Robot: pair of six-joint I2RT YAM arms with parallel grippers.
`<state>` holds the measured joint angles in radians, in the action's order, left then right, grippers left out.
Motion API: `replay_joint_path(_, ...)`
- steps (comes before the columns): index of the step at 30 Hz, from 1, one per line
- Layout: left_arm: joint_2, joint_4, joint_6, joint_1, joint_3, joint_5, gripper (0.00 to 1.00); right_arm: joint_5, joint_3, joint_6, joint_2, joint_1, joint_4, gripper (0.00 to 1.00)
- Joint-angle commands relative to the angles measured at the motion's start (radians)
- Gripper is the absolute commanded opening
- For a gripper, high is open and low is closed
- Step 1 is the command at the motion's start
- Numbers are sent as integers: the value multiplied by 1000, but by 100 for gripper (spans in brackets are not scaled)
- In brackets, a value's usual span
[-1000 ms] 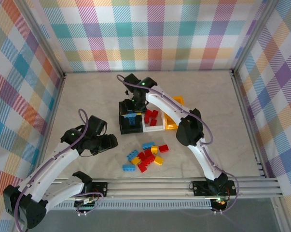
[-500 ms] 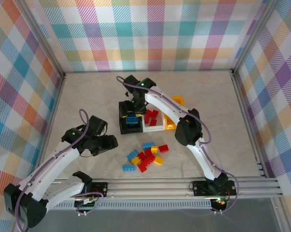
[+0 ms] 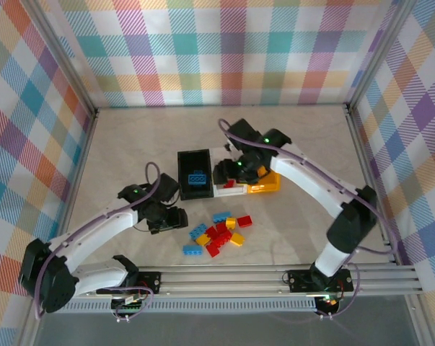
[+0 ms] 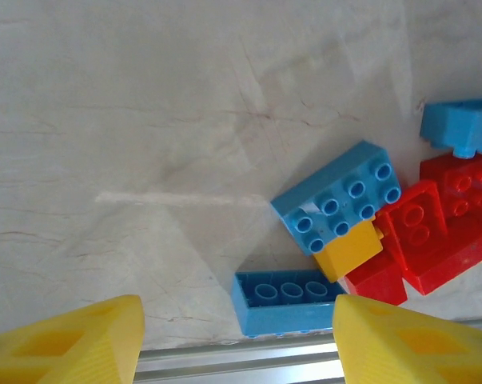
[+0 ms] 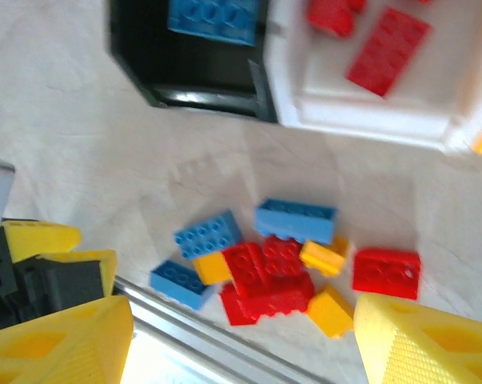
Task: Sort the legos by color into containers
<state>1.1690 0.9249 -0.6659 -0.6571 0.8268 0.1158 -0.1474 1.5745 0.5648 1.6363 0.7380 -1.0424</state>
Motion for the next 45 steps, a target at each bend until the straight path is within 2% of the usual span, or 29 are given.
replay_joint_path(1,32,-38,-2,-62,-14,10,63,6,-158,65,-73,-20,55,73)
replay_joint_path(8,0,-69,-27,-160,-96,30,63,12,-314,109,-172,-26,88,73)
replay_joint_path(15,-14,-140,-54,-236,-144,53,62,5,-338,117,-170,-26,106,73)
replay_joint_path(27,51,-222,-38,-265,-181,58,65,-1,-351,118,-159,-26,107,74)
replay_joint_path(30,78,-248,-36,-272,-179,73,69,-1,-353,115,-165,-27,98,74)
replay_joint_path(36,122,-223,-29,-297,-143,42,86,1,-368,118,-173,-26,100,74)
replay_joint_path(45,136,-217,-55,-301,-121,27,92,-6,-381,120,-169,-26,113,74)
